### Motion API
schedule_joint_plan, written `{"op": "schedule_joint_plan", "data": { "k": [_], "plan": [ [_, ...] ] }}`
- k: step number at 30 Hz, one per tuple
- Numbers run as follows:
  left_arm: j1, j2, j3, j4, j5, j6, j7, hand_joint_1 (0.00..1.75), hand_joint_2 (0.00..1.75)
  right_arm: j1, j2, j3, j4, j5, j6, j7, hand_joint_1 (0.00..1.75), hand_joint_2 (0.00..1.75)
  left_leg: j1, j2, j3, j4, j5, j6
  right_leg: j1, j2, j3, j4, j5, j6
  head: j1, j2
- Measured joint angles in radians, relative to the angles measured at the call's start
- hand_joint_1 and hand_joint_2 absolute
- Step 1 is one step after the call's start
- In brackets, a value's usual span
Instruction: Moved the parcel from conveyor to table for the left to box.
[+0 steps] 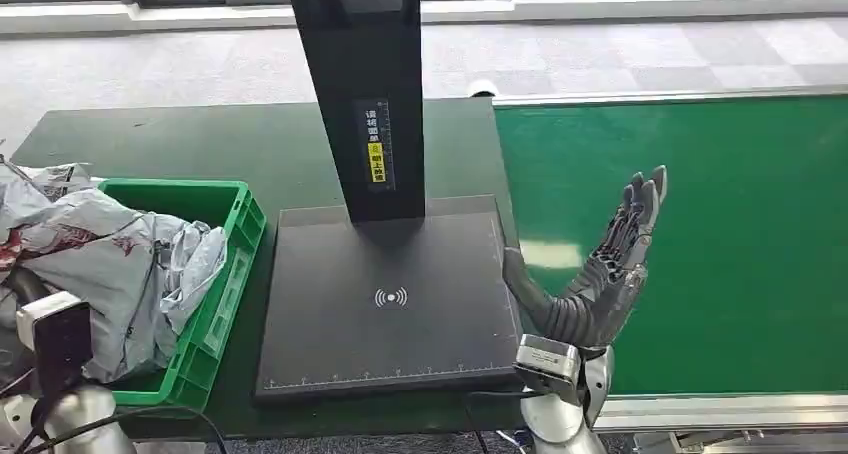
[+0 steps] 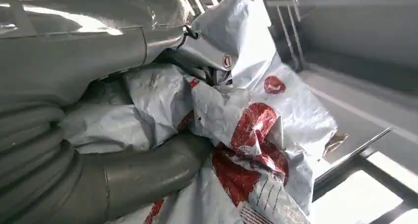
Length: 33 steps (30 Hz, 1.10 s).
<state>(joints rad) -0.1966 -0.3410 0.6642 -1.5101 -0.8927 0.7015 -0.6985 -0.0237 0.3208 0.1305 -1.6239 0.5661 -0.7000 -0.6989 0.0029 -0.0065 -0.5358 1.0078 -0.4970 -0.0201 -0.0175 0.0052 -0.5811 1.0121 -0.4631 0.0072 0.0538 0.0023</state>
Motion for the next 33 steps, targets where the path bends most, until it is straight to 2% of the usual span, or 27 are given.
{"op": "schedule_joint_plan", "data": {
  "k": [4, 14, 25, 26, 33],
  "plan": [
    [-0.055, -0.002, 0.058, 0.117, -0.115, -0.001, 0.002, 0.00, 1.75, 0.008, 0.000, 0.000, 0.000, 0.008, 0.000, 0.000, 0.00, 1.75, 0.000, 0.001, 0.000, 0.000, 0.000, 0.000, 0.000, 0.000, 0.000, 0.000, 0.001, 0.000, 0.000, 0.000],
    [-0.154, -0.007, 0.187, 0.281, -0.169, -0.001, -0.001, 0.00, 1.75, 0.021, 0.000, -0.002, 0.000, 0.021, 0.000, 0.000, 0.00, 1.75, 0.000, 0.001, 0.000, 0.001, 0.000, 0.000, 0.000, 0.001, -0.001, 0.000, 0.001, 0.000, 0.000, 0.000],
    [-0.175, -0.008, 0.208, 0.328, -0.169, -0.001, -0.001, 0.00, 1.75, 0.025, 0.000, -0.003, 0.000, 0.023, 0.000, 0.000, 0.00, 1.75, 0.000, 0.001, 0.000, 0.001, 0.000, 0.000, 0.000, 0.001, 0.000, 0.000, 0.001, 0.000, 0.000, 0.000],
    [-0.175, -0.008, 0.208, 0.329, -0.169, -0.001, -0.001, 0.00, 0.00, 0.026, 0.000, -0.003, 0.000, 0.023, 0.000, 0.000, 0.00, 1.75, 0.000, 0.001, 0.000, 0.001, 0.001, 0.000, 0.000, 0.001, 0.000, 0.000, 0.001, 0.000, 0.000, 0.000],
    [-0.175, -0.008, 0.208, 0.328, -0.115, -0.001, -0.002, 0.00, 0.00, 0.029, 0.000, -0.004, 0.000, 0.030, 0.000, 0.000, 0.00, 1.75, 0.000, 0.001, 0.000, 0.001, 0.002, -0.001, 0.000, 0.001, 0.000, 0.000, 0.002, 0.000, 0.000, 0.000]
  ]
}}
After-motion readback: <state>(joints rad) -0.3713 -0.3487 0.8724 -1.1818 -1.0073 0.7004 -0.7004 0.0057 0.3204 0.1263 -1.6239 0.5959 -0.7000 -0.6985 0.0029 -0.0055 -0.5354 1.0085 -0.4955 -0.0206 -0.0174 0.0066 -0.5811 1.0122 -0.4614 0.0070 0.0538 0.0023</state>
